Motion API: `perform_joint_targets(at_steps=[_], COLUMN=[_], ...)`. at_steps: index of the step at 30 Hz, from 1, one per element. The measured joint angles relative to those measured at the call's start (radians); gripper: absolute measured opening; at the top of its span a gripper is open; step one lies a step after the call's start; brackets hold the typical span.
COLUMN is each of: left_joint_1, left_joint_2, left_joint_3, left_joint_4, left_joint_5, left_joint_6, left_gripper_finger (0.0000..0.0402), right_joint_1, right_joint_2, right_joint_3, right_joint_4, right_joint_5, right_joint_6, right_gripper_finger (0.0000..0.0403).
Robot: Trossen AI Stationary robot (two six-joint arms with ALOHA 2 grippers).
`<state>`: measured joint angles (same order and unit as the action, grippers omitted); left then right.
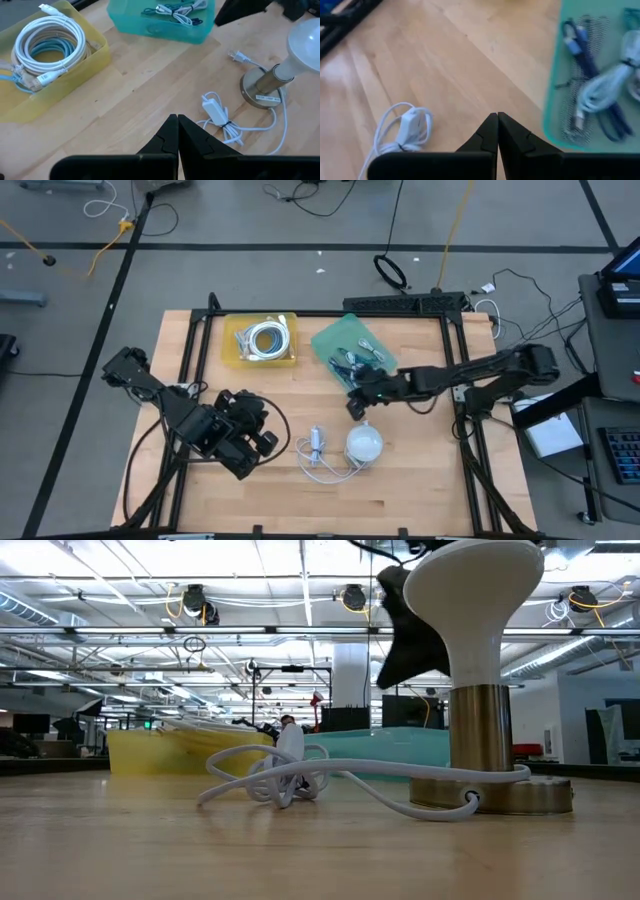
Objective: Pick & Place USB Port
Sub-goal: Adjust the green bin
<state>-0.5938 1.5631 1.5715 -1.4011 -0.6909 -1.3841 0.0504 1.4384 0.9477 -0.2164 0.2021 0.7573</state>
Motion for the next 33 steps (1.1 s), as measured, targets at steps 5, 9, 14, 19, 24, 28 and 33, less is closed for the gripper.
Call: perform_joint_targets(at_steps=[5,9,14,19,24,28,33], left_joint_1=[0.0,-0.002,-0.019,-0.039,-0.052,-0.055,-0.054], left_joint_2=[0.0,0.0,0.0,0.0,0.0,0.0,0.0], left_joint_3=[0.0,0.0,0.0,0.0,0.0,0.0,0.0], left_joint_4=[0.004,0.005,0.006,0.007,0.004,0.003,0.003], left_joint_5=[0.003,0.003,0.002,-0.009,-0.018,-0.026,-0.034], left_joint_6=[0.002,-0.013,-0.038,-0.068,-0.085,-0.086,-0.086], left_gripper_finger=[0.0001,0.0002,0.0002,0.0002,0.0001,0.0001,0.0001], right_joint_1=[0.0,-0.001,0.002,0.004,0.001,-0.004,-0.011], right_joint_2=[0.123,0.224,0.291,0.289,0.281,0.278,0.278], right_joint_3=[0.099,0.171,0.206,0.205,0.205,0.205,0.204], right_joint_4=[-0.002,-0.084,-0.164,-0.273,-0.378,-0.425,-0.526], right_joint_5=[0.0,-0.022,-0.003,0.111,0.195,0.241,0.298], right_joint_6=[-0.053,-0.09,-0.1,-0.105,-0.125,-0.12,-0.05], right_gripper_finger=[0.0,0.0,0.0,0.0,0.0,0.0,0.0])
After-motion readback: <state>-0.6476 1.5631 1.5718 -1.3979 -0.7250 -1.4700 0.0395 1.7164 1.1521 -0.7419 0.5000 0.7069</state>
